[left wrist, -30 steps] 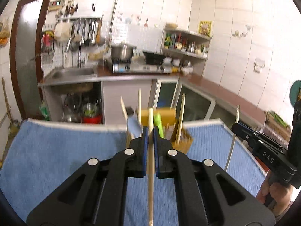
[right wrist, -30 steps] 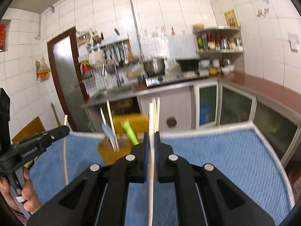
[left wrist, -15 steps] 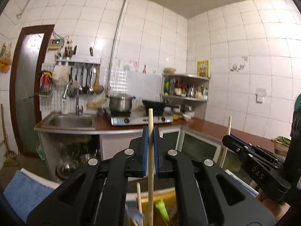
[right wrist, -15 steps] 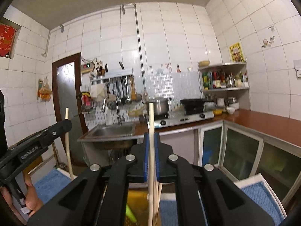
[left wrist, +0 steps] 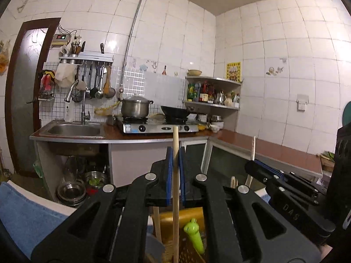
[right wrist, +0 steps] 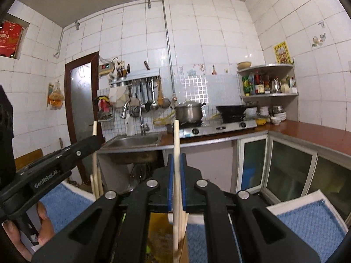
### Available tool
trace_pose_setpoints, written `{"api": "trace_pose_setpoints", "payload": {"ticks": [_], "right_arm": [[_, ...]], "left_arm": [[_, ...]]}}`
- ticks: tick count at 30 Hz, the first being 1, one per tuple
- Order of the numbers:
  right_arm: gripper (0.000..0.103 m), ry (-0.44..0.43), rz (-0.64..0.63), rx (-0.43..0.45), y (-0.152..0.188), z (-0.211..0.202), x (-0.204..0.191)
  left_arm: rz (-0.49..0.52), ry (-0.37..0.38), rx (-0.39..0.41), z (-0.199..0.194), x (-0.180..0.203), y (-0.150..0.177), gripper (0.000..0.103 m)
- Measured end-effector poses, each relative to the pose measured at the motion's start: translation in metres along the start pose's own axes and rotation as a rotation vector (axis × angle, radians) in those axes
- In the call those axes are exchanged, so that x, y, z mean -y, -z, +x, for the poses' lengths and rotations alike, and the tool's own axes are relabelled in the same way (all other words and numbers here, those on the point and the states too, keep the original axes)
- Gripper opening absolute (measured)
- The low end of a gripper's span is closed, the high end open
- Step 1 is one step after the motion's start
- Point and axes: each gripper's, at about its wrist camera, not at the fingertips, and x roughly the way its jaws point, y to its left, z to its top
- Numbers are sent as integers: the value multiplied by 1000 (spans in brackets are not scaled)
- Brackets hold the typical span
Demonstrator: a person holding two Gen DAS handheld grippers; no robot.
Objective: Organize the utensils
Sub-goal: 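Open both tools to drop the chopsticks into the caddy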
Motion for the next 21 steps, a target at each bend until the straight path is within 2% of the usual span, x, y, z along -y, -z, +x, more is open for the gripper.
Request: {"api": "trace_pose_setpoints", "payload": {"ticks": [4, 10, 21], "right_arm": [[6, -6, -21, -32, 21, -4, -4], [6, -12, -12, -47, 43, -10, -1], [7, -16, -14, -83, 53, -22, -8]], "left_arm": [[7, -4, -32, -5, -1, 18, 4], [32, -22, -34, -25, 2, 28, 5], [0, -32, -122, -42, -9, 40, 6]]}}
